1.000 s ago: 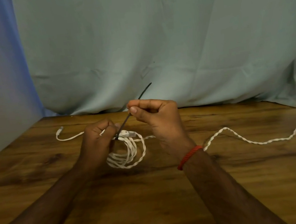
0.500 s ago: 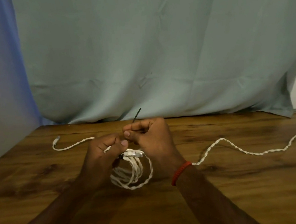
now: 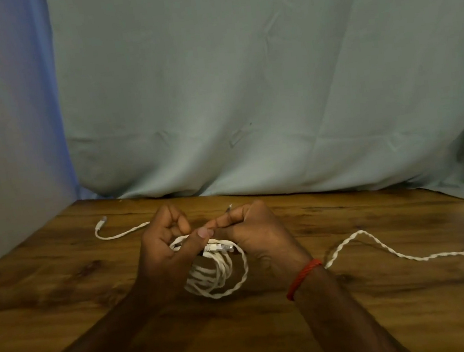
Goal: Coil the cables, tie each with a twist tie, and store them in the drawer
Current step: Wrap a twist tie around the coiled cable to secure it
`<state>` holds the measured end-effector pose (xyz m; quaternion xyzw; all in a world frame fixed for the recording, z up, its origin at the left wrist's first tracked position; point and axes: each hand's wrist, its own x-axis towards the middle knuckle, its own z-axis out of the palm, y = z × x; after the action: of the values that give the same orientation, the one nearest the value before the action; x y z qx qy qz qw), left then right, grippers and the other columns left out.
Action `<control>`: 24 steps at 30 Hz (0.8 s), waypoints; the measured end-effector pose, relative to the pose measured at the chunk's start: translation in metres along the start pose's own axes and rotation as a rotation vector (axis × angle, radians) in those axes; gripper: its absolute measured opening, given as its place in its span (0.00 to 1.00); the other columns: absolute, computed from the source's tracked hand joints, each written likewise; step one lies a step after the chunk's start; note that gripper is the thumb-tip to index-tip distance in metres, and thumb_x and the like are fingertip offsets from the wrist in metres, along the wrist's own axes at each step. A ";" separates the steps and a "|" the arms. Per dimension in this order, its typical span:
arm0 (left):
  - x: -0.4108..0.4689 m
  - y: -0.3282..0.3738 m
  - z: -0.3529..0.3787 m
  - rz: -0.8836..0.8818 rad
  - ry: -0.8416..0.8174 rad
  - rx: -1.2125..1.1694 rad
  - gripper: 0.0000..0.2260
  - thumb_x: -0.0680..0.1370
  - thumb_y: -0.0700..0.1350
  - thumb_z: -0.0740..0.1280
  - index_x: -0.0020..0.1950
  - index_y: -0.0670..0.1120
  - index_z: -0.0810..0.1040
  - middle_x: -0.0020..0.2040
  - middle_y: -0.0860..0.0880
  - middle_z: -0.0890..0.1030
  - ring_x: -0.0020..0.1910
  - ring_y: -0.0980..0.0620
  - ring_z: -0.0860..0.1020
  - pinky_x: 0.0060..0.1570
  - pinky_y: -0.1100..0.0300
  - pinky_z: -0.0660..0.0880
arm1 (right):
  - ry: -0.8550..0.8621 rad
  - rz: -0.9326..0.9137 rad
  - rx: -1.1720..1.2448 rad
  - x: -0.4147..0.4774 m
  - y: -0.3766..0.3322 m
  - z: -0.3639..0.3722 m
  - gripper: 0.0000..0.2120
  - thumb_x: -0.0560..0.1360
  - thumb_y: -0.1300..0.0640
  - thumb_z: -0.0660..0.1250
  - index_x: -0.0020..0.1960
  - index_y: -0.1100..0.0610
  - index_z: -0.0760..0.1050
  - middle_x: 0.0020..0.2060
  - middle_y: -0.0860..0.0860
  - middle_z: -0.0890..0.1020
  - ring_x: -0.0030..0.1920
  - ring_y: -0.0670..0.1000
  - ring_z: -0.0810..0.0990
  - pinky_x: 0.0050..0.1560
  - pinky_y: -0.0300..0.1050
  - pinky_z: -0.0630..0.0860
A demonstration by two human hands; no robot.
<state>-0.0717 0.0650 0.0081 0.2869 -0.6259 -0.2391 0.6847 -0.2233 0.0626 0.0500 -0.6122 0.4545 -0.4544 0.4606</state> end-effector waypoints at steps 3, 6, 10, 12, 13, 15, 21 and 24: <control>0.000 0.000 0.000 0.029 -0.068 0.016 0.10 0.70 0.47 0.72 0.42 0.44 0.74 0.31 0.49 0.79 0.27 0.58 0.75 0.30 0.66 0.71 | 0.003 0.004 0.020 -0.002 0.000 -0.001 0.07 0.69 0.67 0.77 0.47 0.66 0.85 0.35 0.52 0.87 0.37 0.46 0.85 0.40 0.38 0.82; 0.004 -0.004 -0.004 0.103 -0.089 0.167 0.08 0.71 0.51 0.68 0.36 0.47 0.77 0.33 0.48 0.80 0.30 0.57 0.76 0.32 0.64 0.72 | 0.059 -0.036 0.009 0.001 0.002 0.001 0.02 0.71 0.66 0.76 0.43 0.64 0.85 0.37 0.54 0.87 0.40 0.50 0.86 0.41 0.41 0.82; 0.011 -0.007 -0.010 0.062 -0.040 0.211 0.10 0.71 0.53 0.68 0.35 0.48 0.77 0.30 0.49 0.79 0.29 0.57 0.75 0.32 0.63 0.71 | 0.148 -0.115 -0.079 0.007 0.004 0.001 0.03 0.71 0.63 0.77 0.42 0.57 0.85 0.37 0.51 0.87 0.39 0.48 0.87 0.42 0.41 0.82; 0.013 -0.008 -0.013 0.058 -0.073 0.239 0.09 0.71 0.53 0.68 0.35 0.51 0.79 0.31 0.53 0.80 0.30 0.60 0.76 0.33 0.64 0.72 | 0.152 -0.144 -0.120 0.009 0.004 0.001 0.02 0.72 0.61 0.77 0.44 0.57 0.85 0.36 0.51 0.87 0.38 0.47 0.86 0.40 0.40 0.81; 0.013 -0.008 -0.013 0.060 -0.093 0.254 0.09 0.72 0.53 0.68 0.34 0.52 0.79 0.31 0.54 0.81 0.30 0.60 0.77 0.33 0.64 0.72 | 0.150 -0.152 -0.160 0.009 0.005 0.001 0.02 0.72 0.59 0.77 0.45 0.56 0.85 0.35 0.50 0.87 0.37 0.45 0.86 0.38 0.39 0.79; 0.013 -0.011 -0.014 0.069 -0.115 0.278 0.09 0.72 0.53 0.68 0.32 0.54 0.79 0.31 0.55 0.81 0.30 0.59 0.78 0.32 0.62 0.73 | 0.157 -0.181 -0.304 0.010 0.007 0.001 0.07 0.73 0.54 0.77 0.50 0.54 0.85 0.34 0.48 0.85 0.36 0.42 0.84 0.37 0.36 0.76; 0.018 -0.010 -0.015 0.023 0.003 0.250 0.12 0.71 0.51 0.68 0.29 0.48 0.77 0.27 0.51 0.79 0.27 0.59 0.74 0.32 0.63 0.71 | 0.258 -0.431 -0.841 0.002 0.006 0.004 0.24 0.77 0.38 0.65 0.71 0.43 0.72 0.53 0.46 0.84 0.51 0.47 0.81 0.52 0.50 0.80; 0.023 -0.009 -0.017 -0.008 0.074 0.251 0.15 0.72 0.50 0.68 0.27 0.47 0.74 0.24 0.52 0.75 0.26 0.59 0.71 0.31 0.61 0.68 | 0.293 -0.624 -0.718 -0.003 -0.004 0.008 0.18 0.80 0.42 0.62 0.66 0.48 0.76 0.50 0.46 0.84 0.47 0.45 0.81 0.48 0.51 0.80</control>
<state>-0.0519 0.0442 0.0171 0.3814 -0.6239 -0.1509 0.6652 -0.2152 0.0678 0.0525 -0.7688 0.4374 -0.4666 -0.0059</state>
